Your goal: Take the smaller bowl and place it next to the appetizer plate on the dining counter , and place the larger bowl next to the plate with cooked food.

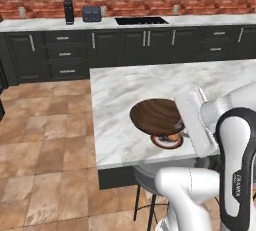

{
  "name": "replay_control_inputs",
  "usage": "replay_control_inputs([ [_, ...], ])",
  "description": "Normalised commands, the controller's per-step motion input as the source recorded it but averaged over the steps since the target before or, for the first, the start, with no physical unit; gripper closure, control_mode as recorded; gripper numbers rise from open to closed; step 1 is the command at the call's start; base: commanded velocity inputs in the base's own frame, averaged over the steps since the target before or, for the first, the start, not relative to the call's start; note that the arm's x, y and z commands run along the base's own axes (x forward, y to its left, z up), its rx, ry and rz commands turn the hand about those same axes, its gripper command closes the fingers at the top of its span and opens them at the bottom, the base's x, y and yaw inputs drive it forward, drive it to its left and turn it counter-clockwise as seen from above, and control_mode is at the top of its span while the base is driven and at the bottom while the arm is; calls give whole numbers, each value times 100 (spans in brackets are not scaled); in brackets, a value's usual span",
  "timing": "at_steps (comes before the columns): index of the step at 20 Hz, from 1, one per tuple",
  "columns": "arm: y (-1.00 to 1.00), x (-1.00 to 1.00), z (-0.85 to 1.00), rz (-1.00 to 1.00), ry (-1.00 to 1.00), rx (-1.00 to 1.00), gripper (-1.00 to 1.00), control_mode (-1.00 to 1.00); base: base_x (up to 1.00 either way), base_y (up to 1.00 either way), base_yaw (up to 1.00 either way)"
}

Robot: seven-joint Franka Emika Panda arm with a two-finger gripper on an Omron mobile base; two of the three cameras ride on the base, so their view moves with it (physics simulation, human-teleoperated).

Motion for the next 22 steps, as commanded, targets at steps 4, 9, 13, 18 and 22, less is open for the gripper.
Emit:
replay_control_inputs([
  [4,66,21,-96,-38,14,-1,100,-100,0,0,0],
  [9,36,36,-82,-31,6,-1,100,-100,0,0,0],
  [13,34,28,-49,-50,-2,0,100,-100,0,0,0],
  [18,65,26,-69,-59,0,0,100,-100,0,0,0],
  [22,12,22,-69,-36,0,0,100,-100,0,0,0],
])
